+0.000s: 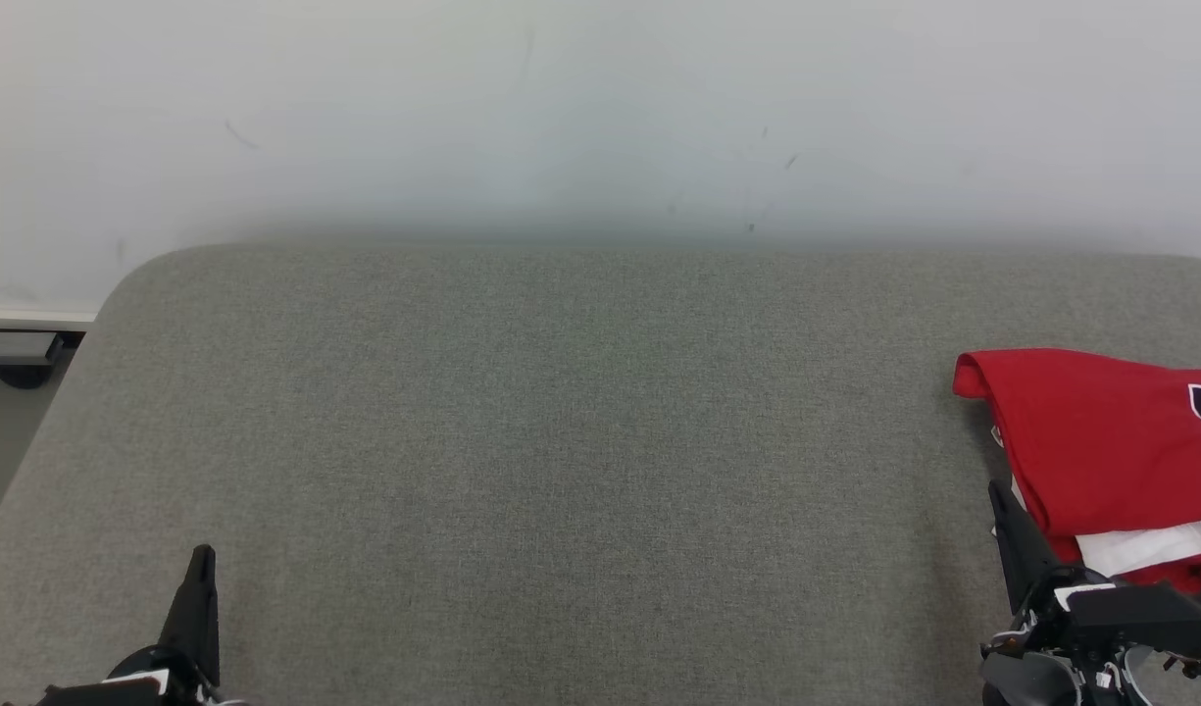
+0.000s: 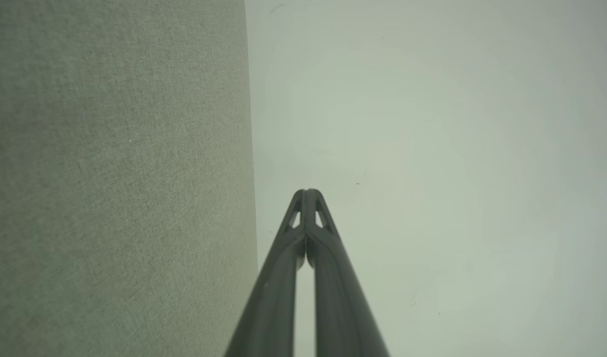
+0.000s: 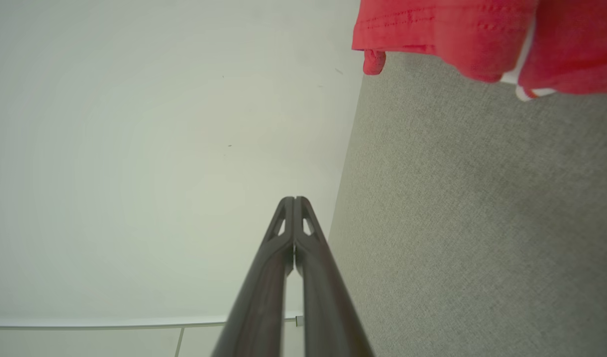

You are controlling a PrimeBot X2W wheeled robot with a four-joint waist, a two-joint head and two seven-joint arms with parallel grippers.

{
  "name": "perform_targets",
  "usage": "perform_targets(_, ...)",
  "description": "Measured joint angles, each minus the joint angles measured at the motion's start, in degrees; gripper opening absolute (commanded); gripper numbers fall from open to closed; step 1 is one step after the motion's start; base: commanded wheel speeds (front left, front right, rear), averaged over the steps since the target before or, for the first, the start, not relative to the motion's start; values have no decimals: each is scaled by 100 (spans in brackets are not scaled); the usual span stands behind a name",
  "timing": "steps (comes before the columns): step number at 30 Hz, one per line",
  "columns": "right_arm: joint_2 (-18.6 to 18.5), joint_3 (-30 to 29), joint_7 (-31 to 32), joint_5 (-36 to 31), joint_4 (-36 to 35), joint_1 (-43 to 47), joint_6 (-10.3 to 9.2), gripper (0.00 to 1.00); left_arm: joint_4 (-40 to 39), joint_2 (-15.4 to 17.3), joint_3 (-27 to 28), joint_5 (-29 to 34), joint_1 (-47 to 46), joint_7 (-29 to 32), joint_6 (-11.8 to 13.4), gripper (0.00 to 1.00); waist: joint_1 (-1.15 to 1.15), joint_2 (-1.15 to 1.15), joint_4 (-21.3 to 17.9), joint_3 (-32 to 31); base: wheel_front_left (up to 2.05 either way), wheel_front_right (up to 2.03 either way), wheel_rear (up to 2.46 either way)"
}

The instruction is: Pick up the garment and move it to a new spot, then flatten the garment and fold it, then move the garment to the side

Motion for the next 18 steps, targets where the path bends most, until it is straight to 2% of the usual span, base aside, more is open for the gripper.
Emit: perform_targets(18,0,0,0,1,-4,0,0,0,-1,0,-1,0,0,0,0,0,0,0,0,0,0,0,0)
